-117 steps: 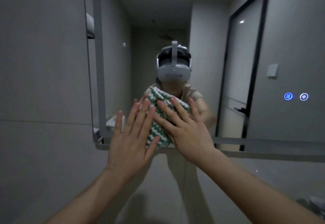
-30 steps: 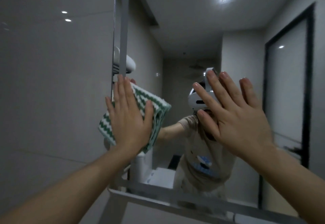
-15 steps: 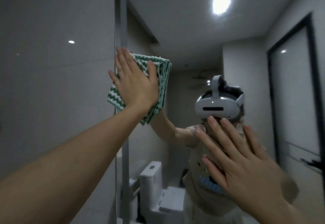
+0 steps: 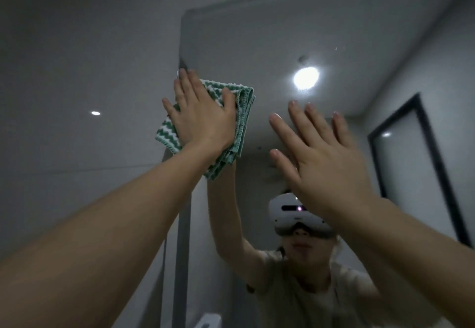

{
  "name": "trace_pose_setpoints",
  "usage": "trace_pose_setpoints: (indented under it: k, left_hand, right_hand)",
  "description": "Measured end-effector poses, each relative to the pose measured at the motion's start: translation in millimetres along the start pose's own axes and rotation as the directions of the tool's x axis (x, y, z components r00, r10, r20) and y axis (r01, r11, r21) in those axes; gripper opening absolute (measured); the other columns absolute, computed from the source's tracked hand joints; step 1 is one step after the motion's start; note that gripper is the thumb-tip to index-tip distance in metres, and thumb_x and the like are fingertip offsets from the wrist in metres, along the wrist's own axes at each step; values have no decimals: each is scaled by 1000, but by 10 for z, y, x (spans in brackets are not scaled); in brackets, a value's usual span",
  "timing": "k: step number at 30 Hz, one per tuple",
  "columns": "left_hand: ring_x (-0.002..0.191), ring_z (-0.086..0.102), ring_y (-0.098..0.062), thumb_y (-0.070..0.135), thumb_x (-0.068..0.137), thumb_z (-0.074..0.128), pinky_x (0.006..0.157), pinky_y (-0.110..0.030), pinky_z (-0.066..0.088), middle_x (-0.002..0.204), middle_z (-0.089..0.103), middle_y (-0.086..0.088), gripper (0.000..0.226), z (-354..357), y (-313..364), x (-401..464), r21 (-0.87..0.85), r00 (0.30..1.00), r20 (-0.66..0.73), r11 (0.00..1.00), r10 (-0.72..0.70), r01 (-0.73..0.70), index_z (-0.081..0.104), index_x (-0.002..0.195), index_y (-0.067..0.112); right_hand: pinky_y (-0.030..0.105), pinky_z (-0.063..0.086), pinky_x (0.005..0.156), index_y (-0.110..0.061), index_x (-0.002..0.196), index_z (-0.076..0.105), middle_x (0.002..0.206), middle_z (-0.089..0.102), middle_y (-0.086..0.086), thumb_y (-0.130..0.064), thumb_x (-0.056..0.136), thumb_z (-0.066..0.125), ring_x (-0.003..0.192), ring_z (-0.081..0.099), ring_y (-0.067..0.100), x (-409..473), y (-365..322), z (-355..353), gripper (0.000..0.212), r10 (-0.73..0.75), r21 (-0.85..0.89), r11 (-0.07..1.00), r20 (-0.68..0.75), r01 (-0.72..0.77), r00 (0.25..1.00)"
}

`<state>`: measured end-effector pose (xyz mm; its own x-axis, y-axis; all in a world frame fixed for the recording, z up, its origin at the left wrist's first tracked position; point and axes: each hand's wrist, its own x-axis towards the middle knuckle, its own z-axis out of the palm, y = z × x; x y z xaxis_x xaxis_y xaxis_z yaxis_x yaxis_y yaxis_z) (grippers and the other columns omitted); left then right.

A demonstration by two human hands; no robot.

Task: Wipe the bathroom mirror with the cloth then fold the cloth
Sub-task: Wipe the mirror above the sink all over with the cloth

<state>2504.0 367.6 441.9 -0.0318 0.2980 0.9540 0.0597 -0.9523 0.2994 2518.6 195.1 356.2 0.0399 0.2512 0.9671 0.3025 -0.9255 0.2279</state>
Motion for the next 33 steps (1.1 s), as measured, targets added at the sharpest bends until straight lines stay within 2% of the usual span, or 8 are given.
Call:
trace_pose_setpoints:
  k: [2, 4, 9, 20, 33]
  left_hand:
    - [145, -4, -21, 53, 96, 15, 116, -46, -5, 158, -4, -7, 72, -2, 43, 139, -13, 1000, -13, 1000, 3, -3, -2, 150, 7]
    - [145, -4, -21, 53, 96, 15, 115, -46, -6, 158, -4, -8, 73, -12, 79, 267, -14, 1000, -15, 1000, -2, 2, -1, 150, 7]
    - [145, -1, -22, 52, 95, 17, 115, -47, -4, 159, -1, -8, 73, -6, 174, 587, -22, 999, -24, 999, -33, 32, 1, 150, 5]
    - [145, 7, -26, 53, 94, 19, 115, -49, 2, 158, 5, -10, 75, 0, 231, 1098, -62, 998, -48, 998, -31, 28, 7, 150, 4]
    - [145, 4, -22, 52, 96, 16, 117, -45, 1, 159, 2, -8, 72, -3, 143, 923, -76, 998, -56, 997, 13, -18, 3, 150, 6]
  right_hand:
    - [41, -8, 115, -37, 149, -2, 159, -4, -1, -56, 94, 3, 146, -5, 16, 226, 36, -48, 57, -6, 11, 1000, -1, 6, 1000]
    - [40, -11, 115, -39, 147, -10, 158, -13, -3, -57, 96, 3, 145, -13, 15, 431, 61, -102, 56, -9, 23, 1000, 25, 8, 1000]
    - [43, -8, 117, -40, 148, -8, 158, -13, -3, -59, 94, 8, 145, -12, 15, 800, 123, -167, 59, -24, -8, 1000, 64, 24, 998]
    - [43, -9, 118, -42, 148, -7, 158, -14, -6, -60, 95, 8, 144, -14, 13, 848, 173, -82, 57, -54, 17, 998, -9, 55, 998]
    - [43, -6, 118, -42, 147, -8, 158, -12, -6, -61, 94, 5, 145, -12, 13, 867, 200, -44, 58, -52, -3, 999, -32, 52, 998]
